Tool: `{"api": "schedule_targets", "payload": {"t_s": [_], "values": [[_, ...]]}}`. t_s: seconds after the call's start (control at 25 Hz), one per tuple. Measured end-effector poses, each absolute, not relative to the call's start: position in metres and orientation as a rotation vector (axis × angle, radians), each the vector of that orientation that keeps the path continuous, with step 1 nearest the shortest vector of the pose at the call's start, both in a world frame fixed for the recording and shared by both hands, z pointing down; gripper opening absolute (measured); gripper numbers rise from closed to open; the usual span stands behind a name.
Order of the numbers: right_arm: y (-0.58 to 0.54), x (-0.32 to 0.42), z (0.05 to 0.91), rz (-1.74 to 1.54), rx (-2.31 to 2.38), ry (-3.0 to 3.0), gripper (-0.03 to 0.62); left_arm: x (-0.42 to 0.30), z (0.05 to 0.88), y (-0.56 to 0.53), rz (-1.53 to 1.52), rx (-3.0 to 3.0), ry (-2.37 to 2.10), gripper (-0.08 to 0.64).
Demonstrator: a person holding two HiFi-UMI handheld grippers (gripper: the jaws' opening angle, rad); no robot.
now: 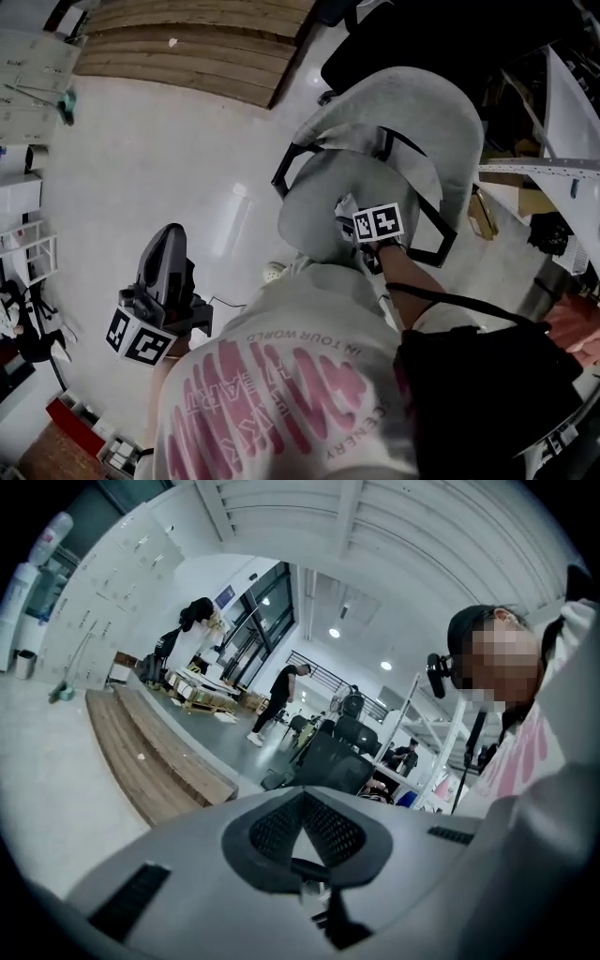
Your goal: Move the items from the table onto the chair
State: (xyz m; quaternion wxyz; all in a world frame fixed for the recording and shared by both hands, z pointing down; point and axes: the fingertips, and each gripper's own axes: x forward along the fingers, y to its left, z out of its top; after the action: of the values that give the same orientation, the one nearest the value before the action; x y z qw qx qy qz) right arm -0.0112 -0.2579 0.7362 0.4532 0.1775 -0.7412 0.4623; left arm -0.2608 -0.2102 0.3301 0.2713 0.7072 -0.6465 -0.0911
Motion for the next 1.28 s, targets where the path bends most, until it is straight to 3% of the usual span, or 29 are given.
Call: {"api": "schedule_targets", "payload": {"t_s": [0.56,0.76,1.0,1.28], "values": [[-0.245,-0.020,0.804,1.056,0.575,-1.511,0.320,-0.253,0.374,-0.244,-0.081,1.844,-1.655,0.009],[-0.245,-0.023,0.811,1.021,0.603,-1.506,0.357,-0.250,0.382,-0.246,-0.008,1.863,-1.621,0.009],[-0.236,-0.022,0.804,1.151,0.650,-1.539,0.364,-0.239,0.385,-0.251,0.012,1.957,-1.534,0.009],[-0.277,0.005,0.748,1.435,1.072,-1.685,0.394,-0.230,0.387,-0.253,-0.064,2.119,-1.371,0.009]]}}
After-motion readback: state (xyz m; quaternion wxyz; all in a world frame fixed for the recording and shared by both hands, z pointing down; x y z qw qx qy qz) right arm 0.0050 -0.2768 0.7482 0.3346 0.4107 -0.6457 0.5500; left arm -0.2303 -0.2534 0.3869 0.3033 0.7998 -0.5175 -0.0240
